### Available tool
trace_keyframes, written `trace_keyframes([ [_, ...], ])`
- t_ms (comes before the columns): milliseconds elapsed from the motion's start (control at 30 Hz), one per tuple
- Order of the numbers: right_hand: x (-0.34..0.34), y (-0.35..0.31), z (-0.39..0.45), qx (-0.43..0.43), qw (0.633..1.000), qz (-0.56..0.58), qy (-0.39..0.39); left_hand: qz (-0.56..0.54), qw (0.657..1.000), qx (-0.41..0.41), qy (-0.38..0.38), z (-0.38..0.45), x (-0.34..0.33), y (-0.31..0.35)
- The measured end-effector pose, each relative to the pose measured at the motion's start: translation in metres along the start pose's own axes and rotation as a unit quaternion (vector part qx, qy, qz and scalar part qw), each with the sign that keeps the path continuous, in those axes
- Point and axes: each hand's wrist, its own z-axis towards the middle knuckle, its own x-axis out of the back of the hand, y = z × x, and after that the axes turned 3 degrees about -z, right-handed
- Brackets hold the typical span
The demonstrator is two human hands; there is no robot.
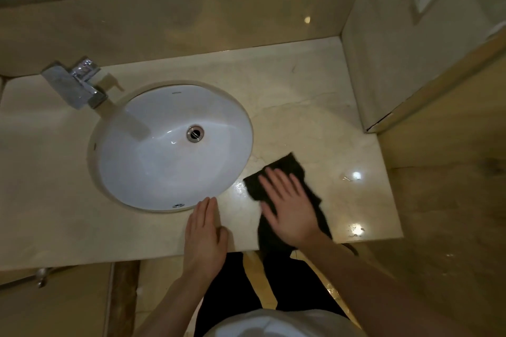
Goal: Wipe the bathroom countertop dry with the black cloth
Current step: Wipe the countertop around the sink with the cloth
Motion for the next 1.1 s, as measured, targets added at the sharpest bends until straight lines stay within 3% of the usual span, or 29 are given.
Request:
trace_keyframes([
  [133, 0.027, 0.08, -0.011, -0.105, 0.994, -0.01, 0.017, 0.017, 1.0, 0.012, 0.016, -0.003, -0.007, 0.009],
  [233, 0.044, 0.125, -0.031, -0.131, 0.991, -0.035, 0.012, 0.025, 0.999, 0.024, 0.021, -0.003, -0.011, 0.015],
  [433, 0.031, 0.098, -0.049, -0.179, 0.983, -0.047, 0.006, 0.023, 0.999, 0.037, 0.028, 0.0, -0.014, 0.018],
  [667, 0.002, -0.018, -0.027, -0.063, 0.997, -0.031, -0.039, 0.047, 0.998, 0.033, 0.026, 0.001, -0.014, 0.016],
  [867, 0.02, 0.035, -0.009, 0.091, 0.991, -0.052, -0.083, 0.057, 0.998, 0.025, 0.01, 0.0, -0.01, 0.009],
  [1033, 0.046, 0.098, 0.007, -0.042, 0.995, -0.07, -0.049, 0.055, 0.998, 0.031, -0.016, 0.001, -0.004, 0.013],
  [1100, 0.057, 0.117, 0.009, -0.055, 0.995, -0.061, -0.053, 0.059, 0.997, 0.032, -0.027, 0.001, -0.002, 0.015],
])
